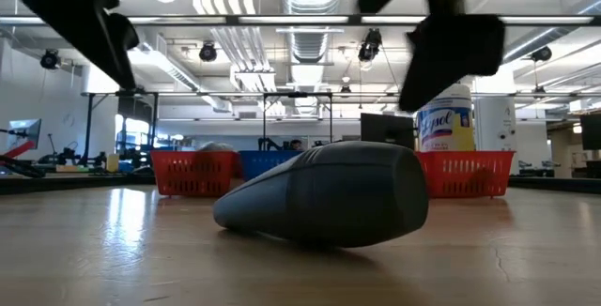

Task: Pick & Place Travel size toiletries
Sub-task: Put the black deodorant into the left red basket

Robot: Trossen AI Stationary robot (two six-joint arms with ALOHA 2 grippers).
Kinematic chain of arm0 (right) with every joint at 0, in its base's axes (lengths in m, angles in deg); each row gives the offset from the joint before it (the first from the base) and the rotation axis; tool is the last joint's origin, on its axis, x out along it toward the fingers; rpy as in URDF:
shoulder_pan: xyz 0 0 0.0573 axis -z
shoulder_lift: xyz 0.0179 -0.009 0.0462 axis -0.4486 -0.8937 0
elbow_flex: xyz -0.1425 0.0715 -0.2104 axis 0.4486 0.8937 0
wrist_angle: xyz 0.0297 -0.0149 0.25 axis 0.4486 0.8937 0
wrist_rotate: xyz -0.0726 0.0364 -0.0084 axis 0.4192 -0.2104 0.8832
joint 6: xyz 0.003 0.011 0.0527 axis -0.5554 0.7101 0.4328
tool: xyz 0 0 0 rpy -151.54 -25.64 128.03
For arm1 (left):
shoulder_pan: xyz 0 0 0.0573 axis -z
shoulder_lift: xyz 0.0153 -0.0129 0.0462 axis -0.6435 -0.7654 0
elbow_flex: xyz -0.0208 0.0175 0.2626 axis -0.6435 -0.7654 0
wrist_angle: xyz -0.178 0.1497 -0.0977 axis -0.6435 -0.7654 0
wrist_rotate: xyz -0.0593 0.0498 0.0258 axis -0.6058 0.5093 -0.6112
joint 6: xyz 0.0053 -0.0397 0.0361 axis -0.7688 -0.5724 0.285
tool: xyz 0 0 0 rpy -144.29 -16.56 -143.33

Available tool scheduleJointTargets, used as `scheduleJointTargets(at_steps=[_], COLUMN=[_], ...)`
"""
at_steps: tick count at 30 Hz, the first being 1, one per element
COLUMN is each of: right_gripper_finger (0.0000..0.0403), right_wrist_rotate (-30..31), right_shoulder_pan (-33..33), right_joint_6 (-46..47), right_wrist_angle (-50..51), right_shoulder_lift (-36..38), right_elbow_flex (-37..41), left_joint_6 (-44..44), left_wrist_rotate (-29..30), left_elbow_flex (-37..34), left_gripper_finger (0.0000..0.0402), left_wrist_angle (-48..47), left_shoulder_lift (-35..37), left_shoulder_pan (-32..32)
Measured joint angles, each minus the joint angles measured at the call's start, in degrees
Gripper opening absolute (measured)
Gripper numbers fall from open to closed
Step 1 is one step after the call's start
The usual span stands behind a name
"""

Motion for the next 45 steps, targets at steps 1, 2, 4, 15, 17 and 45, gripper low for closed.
scheduleJointTargets(at_steps=[1, 2, 4, 15, 17, 45], right_gripper_finger=[0.0368, 0.0368, 0.0368, 0.0368, 0.0368, 0.0317], right_wrist_rotate=[0.0, 0.1, 0.0, 0.6, 0.0, -1.9], right_shoulder_pan=[0.0, -0.1, -0.4, -0.2, -0.2, 0.0], right_joint_6=[-0.3, -0.5, -0.6, -1.7, -2.0, -4.7], right_wrist_angle=[1.1, 2.6, 4.9, 11.5, 11.6, 11.8], right_shoulder_lift=[-1.9, -3.8, -7.1, -19.6, -21.1, -21.3], right_elbow_flex=[-2.1, -4.2, -8.4, -21.1, -21.8, -22.2], left_joint_6=[0.3, 0.6, 0.6, 0.4, 0.4, 24.4], left_wrist_rotate=[0.0, 0.0, 0.0, 0.0, -0.3, -13.0], left_elbow_flex=[-1.0, -1.8, -3.3, -8.0, -8.3, -17.0], left_gripper_finger=[0.0248, 0.0248, 0.0248, 0.0248, 0.0248, 0.0248], left_wrist_angle=[0.4, 1.0, 2.1, 3.9, 4.4, 36.0], left_shoulder_lift=[1.3, 2.6, 5.1, 13.9, 14.3, 3.4], left_shoulder_pan=[0.6, 1.0, 2.0, 3.5, 3.5, 4.7])
